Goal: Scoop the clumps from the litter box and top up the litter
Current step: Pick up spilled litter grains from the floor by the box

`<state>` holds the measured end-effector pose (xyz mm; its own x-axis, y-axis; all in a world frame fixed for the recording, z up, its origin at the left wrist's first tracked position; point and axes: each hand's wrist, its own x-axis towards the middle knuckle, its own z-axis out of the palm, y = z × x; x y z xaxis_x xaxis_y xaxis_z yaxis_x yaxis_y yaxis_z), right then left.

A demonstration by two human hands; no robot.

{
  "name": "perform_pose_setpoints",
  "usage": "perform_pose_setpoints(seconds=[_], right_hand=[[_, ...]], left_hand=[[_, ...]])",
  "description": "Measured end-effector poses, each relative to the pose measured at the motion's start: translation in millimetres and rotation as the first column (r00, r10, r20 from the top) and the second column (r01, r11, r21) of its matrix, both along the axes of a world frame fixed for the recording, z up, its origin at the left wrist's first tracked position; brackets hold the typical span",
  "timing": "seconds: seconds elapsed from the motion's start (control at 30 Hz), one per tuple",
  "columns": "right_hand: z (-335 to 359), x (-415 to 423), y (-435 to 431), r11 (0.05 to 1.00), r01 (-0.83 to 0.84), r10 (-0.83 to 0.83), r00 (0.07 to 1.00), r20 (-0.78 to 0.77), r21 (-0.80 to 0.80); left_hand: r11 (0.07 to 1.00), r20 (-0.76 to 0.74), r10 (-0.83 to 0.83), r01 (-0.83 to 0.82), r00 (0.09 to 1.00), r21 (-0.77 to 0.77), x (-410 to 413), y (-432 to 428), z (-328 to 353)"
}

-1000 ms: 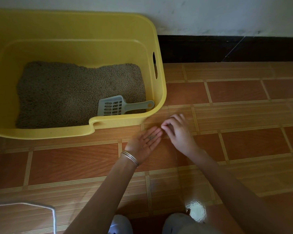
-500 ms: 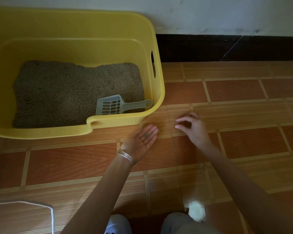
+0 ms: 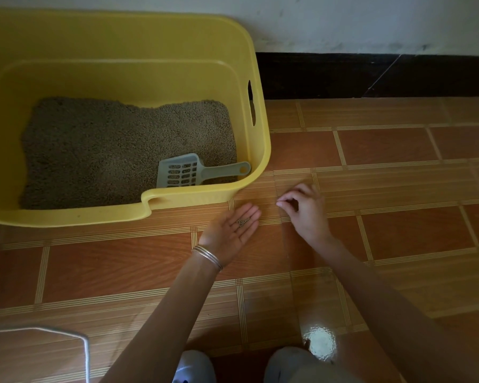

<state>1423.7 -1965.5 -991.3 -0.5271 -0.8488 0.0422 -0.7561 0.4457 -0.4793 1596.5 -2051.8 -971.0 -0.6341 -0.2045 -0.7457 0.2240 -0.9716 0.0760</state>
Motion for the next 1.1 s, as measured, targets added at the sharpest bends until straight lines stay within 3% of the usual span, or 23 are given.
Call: perform_pose_setpoints(seconds=[0.17,0.33,0.43,0.57,0.7,0.83,1.1], right_hand=[[0,0,-1,0.998,-0.034,0.034,0.999,-0.015,0.054],[25,17,-15,0.977,-0.143,0.178,0.956,0.235,-0.16],[33,29,-18,0.954,-0.211,0.263,0.928,0.262,-0.213],[30,16,-15,0.971,-0.066,0.133,0.948,0.29,-0.229],[15,-3,-12,0.991,-0.01,0.046,0.963,0.265,-0.133],[1,-9,-8,0.998,-0.067,0.068,0.974,0.217,-0.01],[-7,-5,-8,0.996,-0.072,0.078,0.99,0.119,-0.058]], left_hand=[[1.0,-0.001,0.008,-0.008,1.0,0.003,-1,1,1],[1.0,0.003,-0.015,0.015,1.0,-0.003,-7,6,7],[1.0,0.03,0.009,-0.009,1.0,0.012,-13,7,10],[1.0,0.0,0.003,-0.003,1.0,0.0,-11,2,9],[1.0,-0.011,0.028,-0.028,1.0,0.0,-2,-2,5],[1.0,-0.006,0.029,-0.029,1.0,0.005,2,-1,2],[1.0,0.001,0.022,-0.022,1.0,0.003,5,-1,0]])
